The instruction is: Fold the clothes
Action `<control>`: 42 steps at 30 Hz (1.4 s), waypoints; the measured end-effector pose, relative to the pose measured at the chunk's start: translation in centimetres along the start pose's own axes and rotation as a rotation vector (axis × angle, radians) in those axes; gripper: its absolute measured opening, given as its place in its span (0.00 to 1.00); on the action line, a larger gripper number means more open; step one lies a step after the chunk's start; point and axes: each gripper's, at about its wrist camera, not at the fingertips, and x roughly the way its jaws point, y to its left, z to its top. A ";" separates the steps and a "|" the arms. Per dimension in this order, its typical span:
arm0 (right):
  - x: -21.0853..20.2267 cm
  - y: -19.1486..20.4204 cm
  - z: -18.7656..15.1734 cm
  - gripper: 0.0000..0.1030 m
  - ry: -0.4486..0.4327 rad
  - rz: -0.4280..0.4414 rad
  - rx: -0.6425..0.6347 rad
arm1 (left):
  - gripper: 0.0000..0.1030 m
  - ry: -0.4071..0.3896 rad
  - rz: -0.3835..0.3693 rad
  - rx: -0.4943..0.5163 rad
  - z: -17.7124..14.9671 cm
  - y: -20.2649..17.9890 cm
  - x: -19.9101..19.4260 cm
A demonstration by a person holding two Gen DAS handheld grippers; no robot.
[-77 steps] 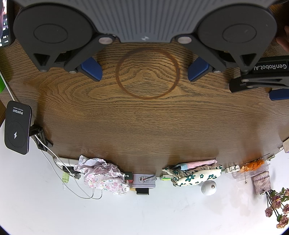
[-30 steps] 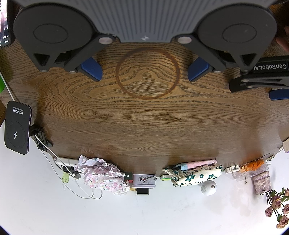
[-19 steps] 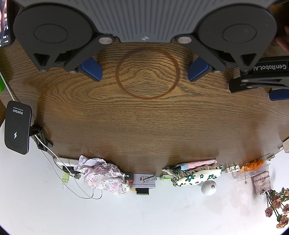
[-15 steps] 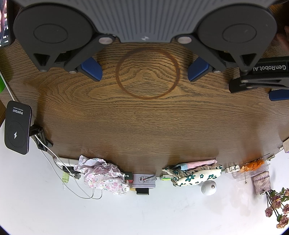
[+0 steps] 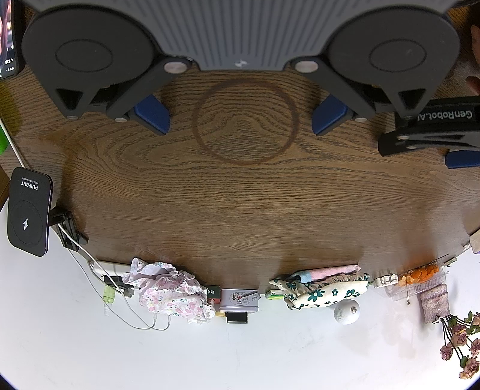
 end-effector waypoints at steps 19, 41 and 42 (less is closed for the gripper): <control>0.0 -0.6 0.4 1.00 0.015 0.016 0.006 | 1.00 -0.077 0.035 0.053 0.6 -0.3 -0.8; 23.6 -22.9 24.7 0.47 0.136 -0.041 0.385 | 0.46 0.199 -0.448 -0.129 25.0 -17.6 25.6; 24.2 -22.9 24.7 0.31 0.160 -0.024 0.382 | 0.24 0.234 -0.473 -0.129 25.1 -17.9 26.4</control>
